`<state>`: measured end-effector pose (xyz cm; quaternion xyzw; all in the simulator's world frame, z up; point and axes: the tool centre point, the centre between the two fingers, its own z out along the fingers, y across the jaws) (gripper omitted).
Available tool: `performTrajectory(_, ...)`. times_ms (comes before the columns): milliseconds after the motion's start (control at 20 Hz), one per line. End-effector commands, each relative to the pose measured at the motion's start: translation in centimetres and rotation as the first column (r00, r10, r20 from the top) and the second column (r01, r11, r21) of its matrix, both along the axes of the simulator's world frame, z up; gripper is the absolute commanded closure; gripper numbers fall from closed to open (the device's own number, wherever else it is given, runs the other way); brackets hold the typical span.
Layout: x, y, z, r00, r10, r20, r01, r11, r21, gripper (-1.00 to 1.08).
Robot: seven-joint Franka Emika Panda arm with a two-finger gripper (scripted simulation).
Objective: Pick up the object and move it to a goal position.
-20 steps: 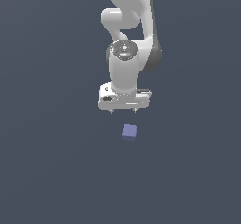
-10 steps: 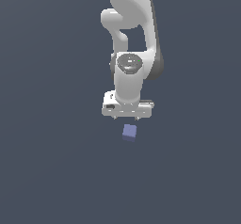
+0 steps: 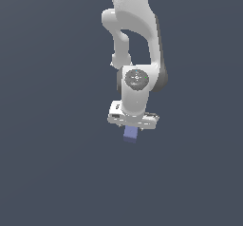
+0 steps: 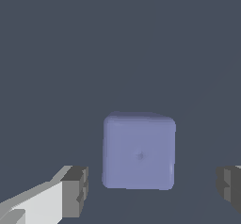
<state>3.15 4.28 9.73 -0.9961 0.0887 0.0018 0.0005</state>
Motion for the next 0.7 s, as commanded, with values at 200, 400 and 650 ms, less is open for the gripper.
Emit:
performTrajectory(200,0.4,0.3,-0.8,1.000,-0.027,0.003,0.027,1.000,-0.001,-0.92)
performTrajectory(400,0.3,0.3,-1.1,1.000,-0.023,0.002,0.023,1.000,-0.001,-0.92)
performTrajectory(650,0.3,0.3,-3.3,1.000,-0.025,0.003,0.025,1.000,-0.001,-0.92)
